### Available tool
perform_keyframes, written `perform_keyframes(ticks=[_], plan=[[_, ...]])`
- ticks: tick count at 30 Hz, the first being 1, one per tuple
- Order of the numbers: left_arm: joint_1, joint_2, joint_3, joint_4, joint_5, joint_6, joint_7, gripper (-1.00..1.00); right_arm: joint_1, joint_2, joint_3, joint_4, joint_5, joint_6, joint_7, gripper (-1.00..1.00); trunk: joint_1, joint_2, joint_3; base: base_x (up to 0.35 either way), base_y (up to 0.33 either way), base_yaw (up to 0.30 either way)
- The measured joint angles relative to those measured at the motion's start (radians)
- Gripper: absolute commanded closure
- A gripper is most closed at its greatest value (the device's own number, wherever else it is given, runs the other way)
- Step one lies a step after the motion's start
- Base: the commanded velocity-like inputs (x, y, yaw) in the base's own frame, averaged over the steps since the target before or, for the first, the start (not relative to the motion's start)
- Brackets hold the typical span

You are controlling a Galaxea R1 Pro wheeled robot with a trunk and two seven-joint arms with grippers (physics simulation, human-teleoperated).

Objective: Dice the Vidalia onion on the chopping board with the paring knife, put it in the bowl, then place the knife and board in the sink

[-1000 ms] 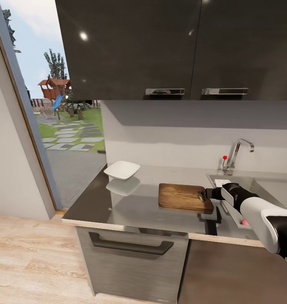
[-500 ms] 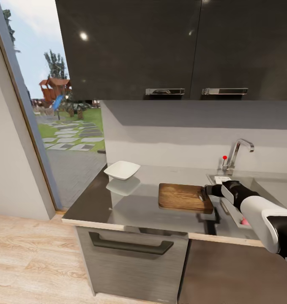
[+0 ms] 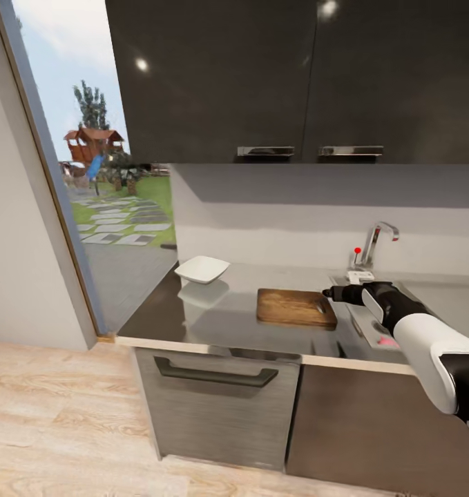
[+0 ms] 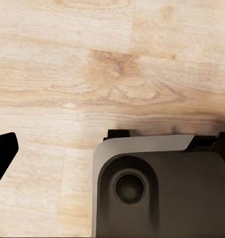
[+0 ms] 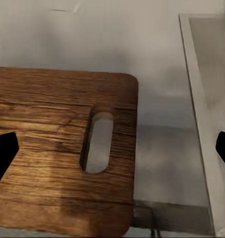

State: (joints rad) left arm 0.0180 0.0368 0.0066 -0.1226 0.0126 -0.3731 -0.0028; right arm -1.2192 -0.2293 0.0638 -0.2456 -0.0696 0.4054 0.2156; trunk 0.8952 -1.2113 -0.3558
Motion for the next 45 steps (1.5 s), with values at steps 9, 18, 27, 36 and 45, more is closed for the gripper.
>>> perform_keyframes(ticks=[9, 18, 27, 36, 45], plan=[[0.0, 0.0, 0.0, 0.001, 0.0, 0.0, 0.0, -1.0, 0.0, 0.001, 0.0, -0.002, 0.001, 0.0, 0.0, -1.0, 0.0, 0.0, 0.0, -0.337, 0.0, 0.0], [0.0, 0.0, 0.0, 0.001, 0.0, 0.0, 0.0, -1.0, 0.0, 0.002, 0.0, 0.001, 0.003, 0.0, -0.003, -1.0, 0.0, 0.0, 0.0, -0.338, 0.0, 0.0], [0.0, 0.0, -0.001, 0.001, 0.0, 0.0, 0.0, -1.0, 0.0, 0.003, 0.001, 0.005, 0.002, 0.0, -0.004, -1.0, 0.0, 0.0, 0.0, -0.338, 0.0, 0.0], [0.0, 0.0, -0.001, 0.002, 0.0, 0.0, 0.0, -1.0, 0.0, 0.003, 0.001, 0.008, 0.003, -0.001, -0.005, -1.0, 0.0, 0.0, 0.0, -0.338, 0.002, 0.0], [0.0, 0.0, 0.0, 0.001, 0.0, 0.0, 0.0, -1.0, 0.0, 0.004, 0.001, 0.011, 0.001, -0.001, -0.006, -1.0, 0.0, 0.0, 0.0, -0.304, 0.128, 0.0]])
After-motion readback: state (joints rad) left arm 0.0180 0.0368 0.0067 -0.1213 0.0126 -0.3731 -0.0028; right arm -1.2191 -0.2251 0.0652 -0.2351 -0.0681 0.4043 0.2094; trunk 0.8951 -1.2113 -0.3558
